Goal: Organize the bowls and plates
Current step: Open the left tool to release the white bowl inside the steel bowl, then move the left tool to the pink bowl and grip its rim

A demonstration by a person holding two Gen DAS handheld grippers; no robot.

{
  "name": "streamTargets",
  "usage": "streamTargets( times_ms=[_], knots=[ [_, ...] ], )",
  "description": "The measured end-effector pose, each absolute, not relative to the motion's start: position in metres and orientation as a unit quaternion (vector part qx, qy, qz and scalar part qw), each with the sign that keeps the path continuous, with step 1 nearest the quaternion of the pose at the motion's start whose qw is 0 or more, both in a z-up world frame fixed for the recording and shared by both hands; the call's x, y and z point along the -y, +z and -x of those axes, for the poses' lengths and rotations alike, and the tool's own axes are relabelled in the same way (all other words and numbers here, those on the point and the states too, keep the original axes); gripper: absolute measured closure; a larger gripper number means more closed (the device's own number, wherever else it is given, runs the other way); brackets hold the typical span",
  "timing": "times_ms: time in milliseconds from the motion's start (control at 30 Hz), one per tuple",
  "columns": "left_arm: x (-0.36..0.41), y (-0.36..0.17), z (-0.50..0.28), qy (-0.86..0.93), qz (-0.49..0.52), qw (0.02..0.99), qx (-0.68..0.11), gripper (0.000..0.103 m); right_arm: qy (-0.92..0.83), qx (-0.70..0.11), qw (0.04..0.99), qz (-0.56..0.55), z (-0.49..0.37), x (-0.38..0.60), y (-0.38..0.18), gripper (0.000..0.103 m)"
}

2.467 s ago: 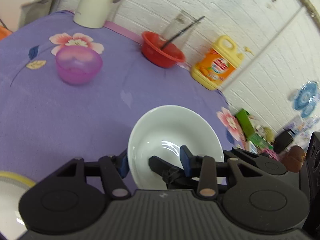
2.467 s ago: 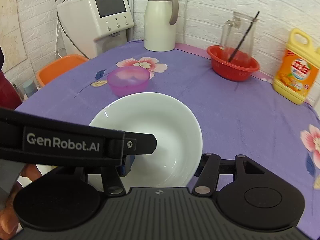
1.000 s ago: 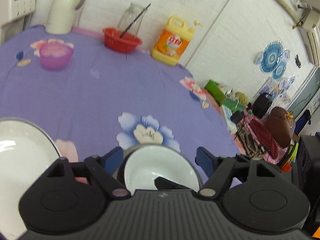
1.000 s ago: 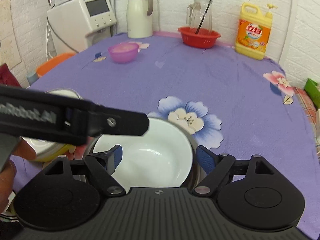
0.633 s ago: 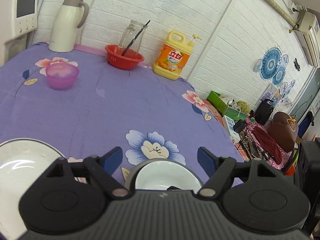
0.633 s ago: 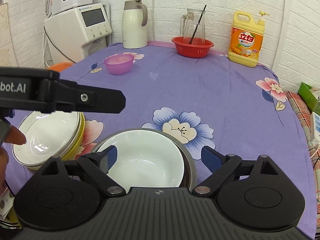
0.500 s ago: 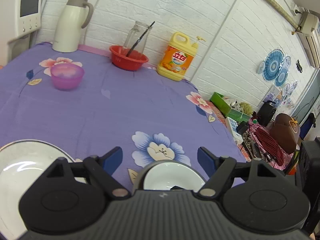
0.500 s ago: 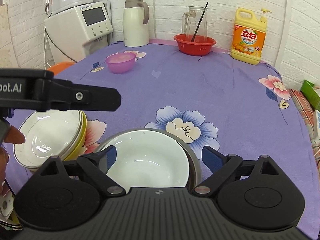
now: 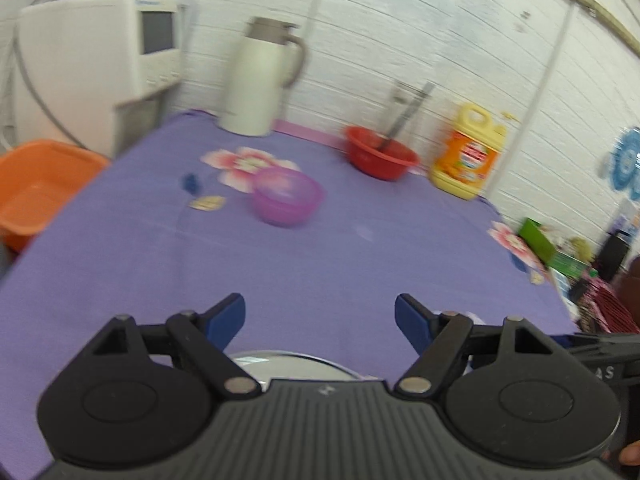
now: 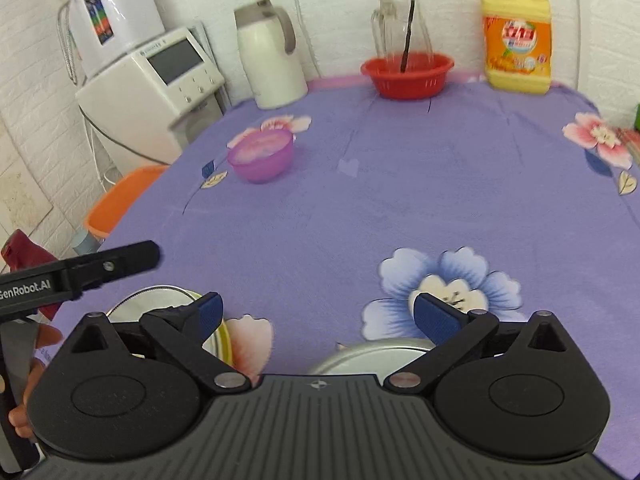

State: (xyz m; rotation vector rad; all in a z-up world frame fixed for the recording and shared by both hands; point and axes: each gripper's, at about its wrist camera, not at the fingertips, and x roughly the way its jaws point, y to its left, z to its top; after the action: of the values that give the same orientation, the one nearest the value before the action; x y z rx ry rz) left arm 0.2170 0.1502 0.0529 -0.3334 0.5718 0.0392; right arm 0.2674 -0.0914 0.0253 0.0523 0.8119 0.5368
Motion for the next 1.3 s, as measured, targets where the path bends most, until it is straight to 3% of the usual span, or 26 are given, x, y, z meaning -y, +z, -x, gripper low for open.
streamTargets(
  times_ms=[333,633,1033,1300],
  knots=[
    [-0.253,0.081,-0.205,0.126,0.161,0.951,-0.231,0.025,0.293,-0.387,0.874,0.013,-0.284,0.047,0.031,0.0],
    [-0.265,0.095,-0.289,0.093,0.155,0.957,-0.227,0.025,0.293,-0.357,0.886,0.03,-0.337,0.023,0.052,0.0],
    [-0.249,0.01,-0.451,0.042,0.199,0.915,-0.349,0.028,0.27,-0.379,0.879,0.106,-0.462,-0.052,0.016,0.0],
    [-0.245,-0.018,-0.494,0.05,0.186,0.906,-0.377,0.032,0.274,-0.384,0.871,0.139,-0.497,-0.079,-0.018,0.0]
  ],
)
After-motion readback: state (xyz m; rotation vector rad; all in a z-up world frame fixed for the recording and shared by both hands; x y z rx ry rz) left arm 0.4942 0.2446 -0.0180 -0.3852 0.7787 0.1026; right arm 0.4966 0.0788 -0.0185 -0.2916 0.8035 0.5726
